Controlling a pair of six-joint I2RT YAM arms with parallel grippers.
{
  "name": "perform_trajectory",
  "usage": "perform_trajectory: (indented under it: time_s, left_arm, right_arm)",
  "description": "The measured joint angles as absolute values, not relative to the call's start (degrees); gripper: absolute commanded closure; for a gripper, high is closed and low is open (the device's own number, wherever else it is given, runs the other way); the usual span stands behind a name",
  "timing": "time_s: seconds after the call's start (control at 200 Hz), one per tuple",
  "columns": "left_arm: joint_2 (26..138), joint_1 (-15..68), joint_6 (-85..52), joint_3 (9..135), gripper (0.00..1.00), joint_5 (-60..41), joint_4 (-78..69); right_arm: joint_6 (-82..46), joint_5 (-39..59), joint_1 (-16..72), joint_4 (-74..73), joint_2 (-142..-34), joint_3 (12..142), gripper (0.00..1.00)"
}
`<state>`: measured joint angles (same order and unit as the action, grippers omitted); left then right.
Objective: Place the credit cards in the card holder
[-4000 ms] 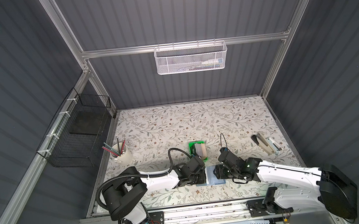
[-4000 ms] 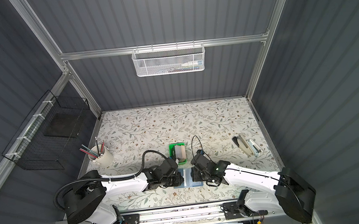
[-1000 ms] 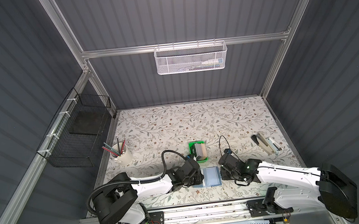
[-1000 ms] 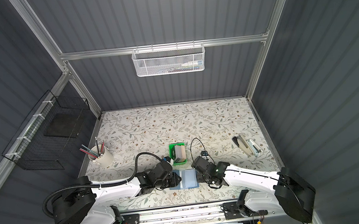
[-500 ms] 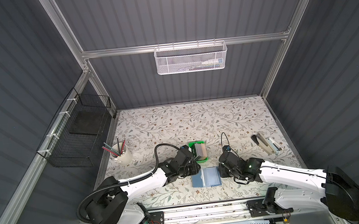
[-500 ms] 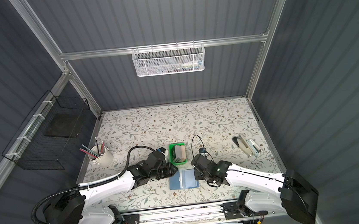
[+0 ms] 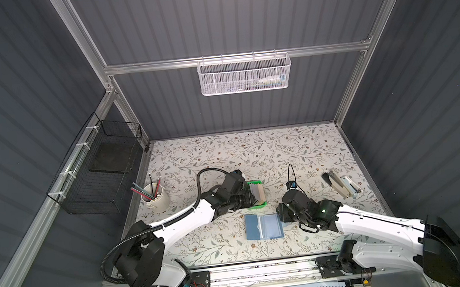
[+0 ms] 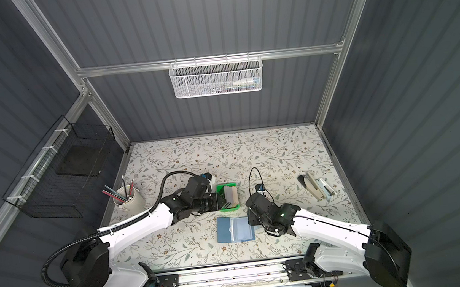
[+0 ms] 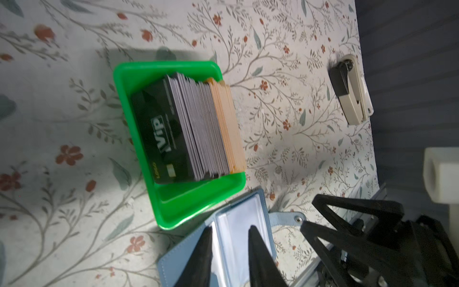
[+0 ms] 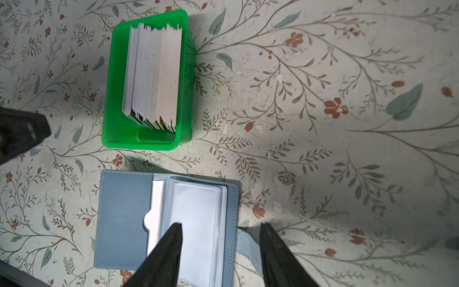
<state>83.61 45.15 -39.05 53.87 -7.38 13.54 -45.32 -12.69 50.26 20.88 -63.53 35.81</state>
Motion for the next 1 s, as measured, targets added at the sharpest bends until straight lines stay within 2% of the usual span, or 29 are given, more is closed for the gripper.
perform_trajectory:
  time_s: [0.155, 0.475, 0.761, 1.001]
  left_arm:
    - [87.0, 42.3, -33.8, 60.1, 0.72, -7.8, 17.9]
    - [94.5, 39.2, -26.5, 71.0, 0.73, -9.1, 23.9]
    - [96.6, 38.5, -23.1, 71.5, 0.74, -9.1, 25.5]
    - [96.7, 37.5, -22.5, 69.2, 0.75, -10.2, 25.4]
  right_arm:
    - [-43.0, -12.3, 47.6, 20.9, -64.0, 39.5, 0.41]
    - [-37.9, -9.4, 44.5, 20.5, -71.8, 47.9, 0.31]
    - [-36.6, -8.7, 44.5, 18.7, -79.3, 52.9, 0.22]
    - [-36.0, -9.9, 44.5, 18.0, -84.2, 56.8, 0.09]
